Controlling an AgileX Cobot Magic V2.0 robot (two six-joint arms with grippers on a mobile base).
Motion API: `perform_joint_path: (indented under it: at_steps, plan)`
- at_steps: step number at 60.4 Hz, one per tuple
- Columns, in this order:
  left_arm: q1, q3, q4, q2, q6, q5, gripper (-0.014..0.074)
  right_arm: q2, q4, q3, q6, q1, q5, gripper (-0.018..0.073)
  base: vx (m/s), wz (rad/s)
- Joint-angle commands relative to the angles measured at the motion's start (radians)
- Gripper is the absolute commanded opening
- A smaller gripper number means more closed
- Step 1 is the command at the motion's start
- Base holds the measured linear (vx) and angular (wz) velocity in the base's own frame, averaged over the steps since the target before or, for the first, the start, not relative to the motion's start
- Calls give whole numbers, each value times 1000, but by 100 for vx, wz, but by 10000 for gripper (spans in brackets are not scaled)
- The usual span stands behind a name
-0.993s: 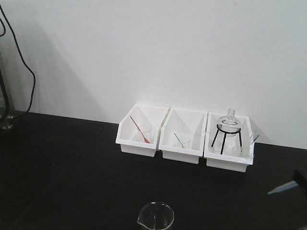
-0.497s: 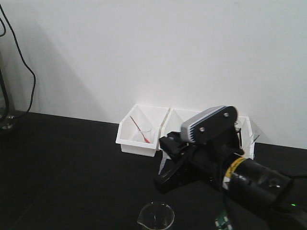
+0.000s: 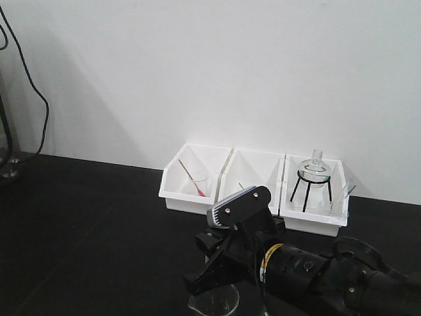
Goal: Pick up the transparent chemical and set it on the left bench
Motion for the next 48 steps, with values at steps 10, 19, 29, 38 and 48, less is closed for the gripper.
perform_joint_path:
  at_steps: [10, 19, 29, 38, 48]
  plan:
    - [-2, 16, -1, -19, -8, -78, -3, -63, 7, -35, -1, 8, 38, 0, 0, 0]
    - [-2, 16, -1, -19, -8, -78, -3, -20, 7, -35, -1, 8, 64, 4, 0, 0]
    - [-2, 16, -1, -19, -8, -78, -3, 6, 7, -35, -1, 8, 33, 22, 0, 0]
    - [-2, 16, -1, -19, -8, -78, -3, -5, -1, -35, -26, 8, 8, 23, 0, 0]
    - [-2, 16, -1, -19, -8, -78, -3, -75, -2, -35, -29, 8, 8, 23, 0, 0]
